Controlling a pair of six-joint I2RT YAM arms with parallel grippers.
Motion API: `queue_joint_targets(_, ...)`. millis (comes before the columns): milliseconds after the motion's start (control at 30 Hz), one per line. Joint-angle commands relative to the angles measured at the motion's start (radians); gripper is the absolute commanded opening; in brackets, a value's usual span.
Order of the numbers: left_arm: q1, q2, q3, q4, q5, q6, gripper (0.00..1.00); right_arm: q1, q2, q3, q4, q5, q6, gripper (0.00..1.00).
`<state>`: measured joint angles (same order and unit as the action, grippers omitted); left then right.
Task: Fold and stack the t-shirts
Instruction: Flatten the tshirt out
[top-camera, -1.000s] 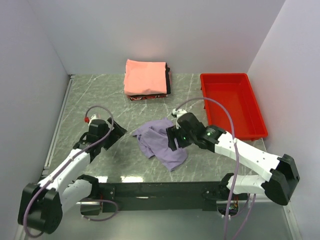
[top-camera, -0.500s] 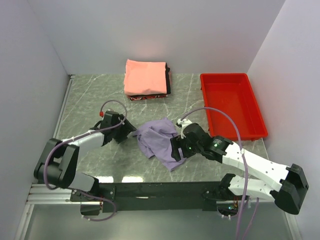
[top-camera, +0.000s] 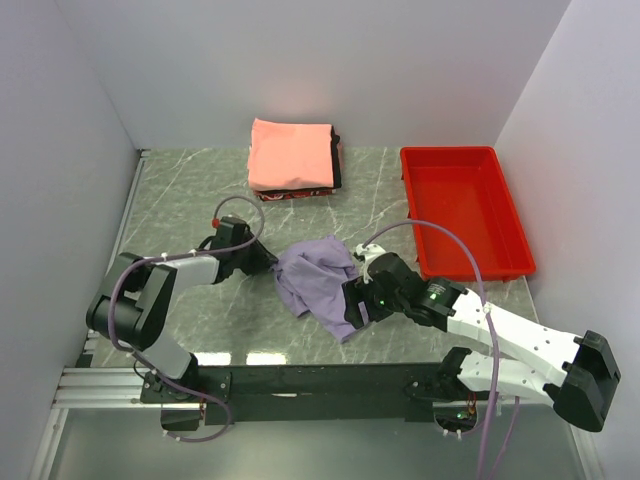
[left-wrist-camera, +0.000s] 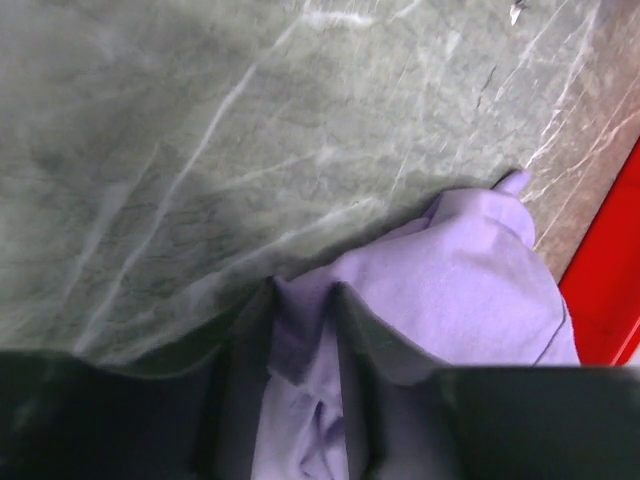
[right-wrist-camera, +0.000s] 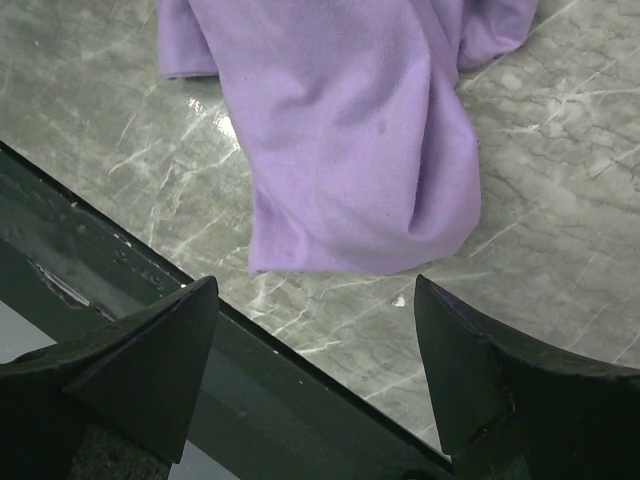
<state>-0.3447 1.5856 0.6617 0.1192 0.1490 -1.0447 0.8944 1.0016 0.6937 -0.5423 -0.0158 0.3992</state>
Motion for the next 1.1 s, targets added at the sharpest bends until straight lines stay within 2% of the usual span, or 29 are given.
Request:
queue_joint_targets(0, -0.011, 0.02, -0.007, 0.014, 0.032, 0.005, 0.29, 0.012, -0.014, -0.003, 0.013, 0.014, 0.004, 0.85)
queue_joint_targets(67, -0.011, 0.02, -0.011, 0.019, 0.038, 0.008, 0.15, 0.011, -0.006, -0.002, 0.01, 0.014, 0.01, 0.85)
queue_joint_targets(100, -0.011, 0.019, -0.011, 0.014, 0.043, 0.011, 0.04, 0.011, -0.001, 0.0, 0.005, 0.014, 0.016, 0.85)
queue_joint_targets(133, -0.013, 0.017, -0.013, 0.013, 0.044, 0.012, 0.01, 0.011, 0.002, 0.0, 0.004, 0.014, 0.02, 0.85)
queue_joint_targets(333, -0.011, -0.047, -0.01, -0.067, -0.034, 0.026, 0.01, 0.047, 0.031, 0.01, -0.018, 0.045, 0.059, 0.84)
queue_joint_targets(600, -0.016, -0.275, -0.037, -0.226, -0.184, 0.017, 0.01, 0.219, 0.17, 0.018, -0.004, 0.198, 0.199, 0.81)
queue_joint_targets(733, -0.02, -0.37, -0.06, -0.274, -0.218, 0.008, 0.01, 0.244, 0.236, 0.013, 0.073, 0.209, 0.231, 0.73)
queue_joint_targets(1033, -0.025, -0.519, -0.076, -0.375, -0.321, -0.02, 0.01, 0.247, 0.356, -0.033, 0.119, 0.255, 0.305, 0.54)
queue_joint_targets(1067, -0.027, -0.53, -0.074, -0.378, -0.327, -0.021, 0.01, 0.247, 0.361, -0.031, 0.116, 0.266, 0.308, 0.44)
